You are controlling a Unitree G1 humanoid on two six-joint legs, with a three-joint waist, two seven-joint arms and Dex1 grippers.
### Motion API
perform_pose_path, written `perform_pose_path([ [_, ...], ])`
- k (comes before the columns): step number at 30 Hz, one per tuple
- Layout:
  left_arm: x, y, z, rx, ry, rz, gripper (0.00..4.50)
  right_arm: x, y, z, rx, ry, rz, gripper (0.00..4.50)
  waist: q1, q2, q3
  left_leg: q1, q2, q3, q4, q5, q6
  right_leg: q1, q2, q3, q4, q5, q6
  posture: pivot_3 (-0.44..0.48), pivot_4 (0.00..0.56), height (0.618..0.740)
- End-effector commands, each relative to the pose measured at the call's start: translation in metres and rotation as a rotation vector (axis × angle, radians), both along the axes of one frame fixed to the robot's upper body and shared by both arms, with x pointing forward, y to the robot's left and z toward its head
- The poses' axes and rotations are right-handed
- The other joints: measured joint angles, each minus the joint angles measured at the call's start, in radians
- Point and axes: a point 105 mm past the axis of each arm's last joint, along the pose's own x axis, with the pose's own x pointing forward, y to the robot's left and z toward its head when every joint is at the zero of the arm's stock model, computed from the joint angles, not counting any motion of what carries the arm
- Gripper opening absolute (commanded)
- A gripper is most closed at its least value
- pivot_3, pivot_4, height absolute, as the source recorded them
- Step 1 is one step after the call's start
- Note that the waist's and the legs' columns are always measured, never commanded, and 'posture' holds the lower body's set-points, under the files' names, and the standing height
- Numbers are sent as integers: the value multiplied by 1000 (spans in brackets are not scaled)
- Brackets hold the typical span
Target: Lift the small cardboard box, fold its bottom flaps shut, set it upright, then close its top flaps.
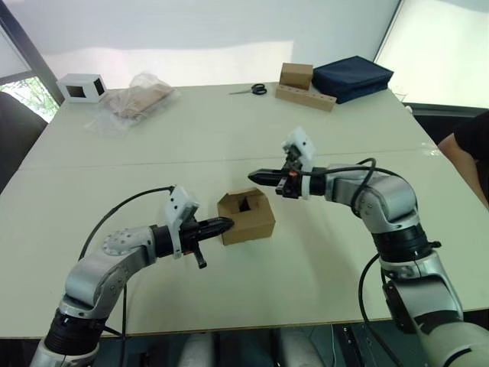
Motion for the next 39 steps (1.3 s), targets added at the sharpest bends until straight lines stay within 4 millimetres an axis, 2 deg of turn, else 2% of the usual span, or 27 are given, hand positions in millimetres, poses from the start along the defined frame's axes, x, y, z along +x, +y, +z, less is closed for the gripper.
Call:
perform_pose_path([
  [1,2,3,2,7,-13,8,83,-5,6,9,-5,-41,59,0,0,0,0,0,0,0,0,0,0,0,0,0,0,0,0,0,150,740],
  [11,3,6,-1,11,-10,15,83,-32,6,-1,-20,-8,149,0,0,0,0,0,0,0,0,0,0,0,0,0,0,0,0,0,150,740],
  [25,9,13,13,-40,-12,39,83,-33,10,-18,-19,11,85,0,0,0,0,0,0,0,0,0,0,0,0,0,0,0,0,0,150,740],
  [33,25,12,33,-135,-37,79,83,-33,12,-16,14,7,62,0,1,0,0,0,0,0,0,0,0,0,0,0,0,0,0,0,150,740],
  [39,41,7,8,-57,-22,105,83,-36,12,-12,36,-4,53,0,0,0,0,0,0,0,0,0,-1,0,0,0,0,0,0,0,150,740],
])
